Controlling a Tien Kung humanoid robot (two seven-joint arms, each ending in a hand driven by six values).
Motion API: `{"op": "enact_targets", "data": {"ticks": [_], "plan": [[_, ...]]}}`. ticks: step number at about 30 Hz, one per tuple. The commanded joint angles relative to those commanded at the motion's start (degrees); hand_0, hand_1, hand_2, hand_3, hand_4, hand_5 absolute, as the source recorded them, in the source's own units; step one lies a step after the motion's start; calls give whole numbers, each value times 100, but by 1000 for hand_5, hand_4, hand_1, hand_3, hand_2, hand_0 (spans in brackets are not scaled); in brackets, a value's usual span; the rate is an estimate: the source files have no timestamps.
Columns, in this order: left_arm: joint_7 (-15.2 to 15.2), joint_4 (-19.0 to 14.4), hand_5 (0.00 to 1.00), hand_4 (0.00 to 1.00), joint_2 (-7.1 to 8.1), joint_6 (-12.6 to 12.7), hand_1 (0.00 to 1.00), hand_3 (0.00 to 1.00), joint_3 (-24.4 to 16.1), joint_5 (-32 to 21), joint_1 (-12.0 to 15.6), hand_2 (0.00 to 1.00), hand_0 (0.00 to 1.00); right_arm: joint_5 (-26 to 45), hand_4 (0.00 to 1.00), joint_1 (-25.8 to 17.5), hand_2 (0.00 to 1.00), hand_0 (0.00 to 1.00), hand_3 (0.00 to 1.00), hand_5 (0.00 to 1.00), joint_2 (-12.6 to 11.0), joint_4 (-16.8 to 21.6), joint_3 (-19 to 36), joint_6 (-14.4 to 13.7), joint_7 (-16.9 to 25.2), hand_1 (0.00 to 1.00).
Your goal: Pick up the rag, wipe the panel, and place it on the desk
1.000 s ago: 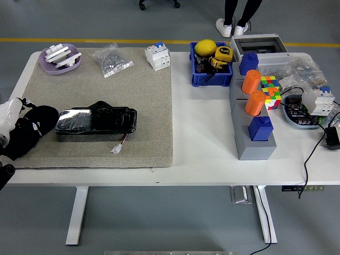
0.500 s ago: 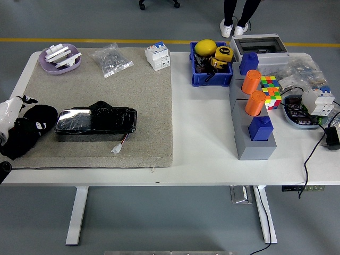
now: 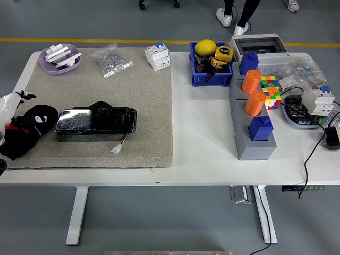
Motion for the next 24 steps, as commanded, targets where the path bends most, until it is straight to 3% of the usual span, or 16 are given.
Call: {"op": "enact_targets", "data": {"ticks": [1,6,7,12,13,19,24], "plan": [[-27,-91,540,998,22,-18,754,773,-56,-59,39,806,673,3,998,-5,711,766,684,521,3,-3,-1,0,1,696],[-201,-777,540,998,111,-122,754,773,-431,-557,322,806,673,3,998,-33,711,766,684,521,16,-16,8,1,-4,696],[-301,-970,558,998,111,-136,733,774,-562,-747,407,797,614,0,998,-38,711,765,685,522,17,-18,10,3,-5,697],[-640,-1700,558,998,13,-162,733,774,-1122,-1634,641,797,614,9,998,-49,711,765,685,522,28,-24,7,2,1,697],[-677,-1800,595,998,-6,-182,719,773,-1195,-1791,666,780,597,6,998,-50,711,767,685,522,32,-25,10,4,-1,696],[-780,-2154,585,998,-91,-249,717,774,-1394,-2575,751,777,597,-2,998,-63,711,766,684,523,63,-37,30,6,-16,696],[-850,-2319,585,998,-182,-264,717,774,-1489,-2898,810,777,597,-18,998,-77,711,766,684,523,82,-41,39,8,-23,696]]}}
